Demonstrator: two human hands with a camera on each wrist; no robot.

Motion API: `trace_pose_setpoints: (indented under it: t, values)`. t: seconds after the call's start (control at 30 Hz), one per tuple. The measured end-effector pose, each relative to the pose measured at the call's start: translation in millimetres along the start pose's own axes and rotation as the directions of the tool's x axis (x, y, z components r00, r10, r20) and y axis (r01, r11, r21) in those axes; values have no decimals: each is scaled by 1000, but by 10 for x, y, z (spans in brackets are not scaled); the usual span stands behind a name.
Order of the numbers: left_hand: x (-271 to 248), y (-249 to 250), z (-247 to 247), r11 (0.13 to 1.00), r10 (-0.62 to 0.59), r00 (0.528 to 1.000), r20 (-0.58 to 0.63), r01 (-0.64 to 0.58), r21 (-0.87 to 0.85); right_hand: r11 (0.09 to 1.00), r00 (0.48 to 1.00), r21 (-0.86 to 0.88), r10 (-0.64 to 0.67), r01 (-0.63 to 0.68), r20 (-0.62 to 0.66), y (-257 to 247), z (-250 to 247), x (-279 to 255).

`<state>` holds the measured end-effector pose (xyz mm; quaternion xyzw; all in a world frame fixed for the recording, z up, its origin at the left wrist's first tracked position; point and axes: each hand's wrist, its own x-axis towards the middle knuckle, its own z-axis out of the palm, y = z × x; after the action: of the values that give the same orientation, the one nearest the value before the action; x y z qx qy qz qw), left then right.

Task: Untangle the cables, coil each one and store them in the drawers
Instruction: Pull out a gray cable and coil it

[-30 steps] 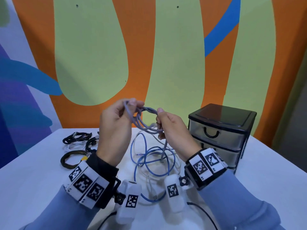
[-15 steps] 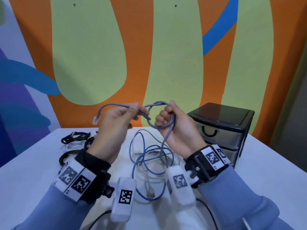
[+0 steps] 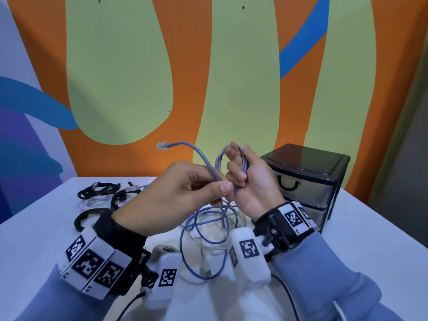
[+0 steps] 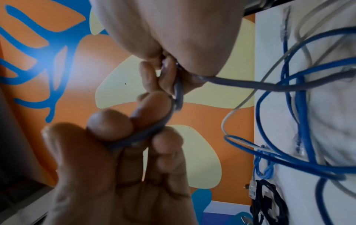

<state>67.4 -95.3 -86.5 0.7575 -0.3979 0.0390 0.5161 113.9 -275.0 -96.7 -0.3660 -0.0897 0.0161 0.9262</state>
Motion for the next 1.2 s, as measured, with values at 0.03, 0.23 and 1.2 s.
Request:
trace_pose_setpoints:
  t: [0.03, 0.23, 1.2]
  values:
    - [-5, 7, -19, 1000, 1, 1000, 5, -1, 5, 1000, 1000, -6, 16, -16, 18, -2, 11, -18]
    - [44, -16, -20, 994, 29, 987, -157, -45, -103, 999, 996, -25, 38, -36, 80, -34, 115, -77]
    - [151, -206, 83, 991, -114, 829, -548, 134, -3, 961, 988, -262, -51, 88, 144, 310, 255, -184]
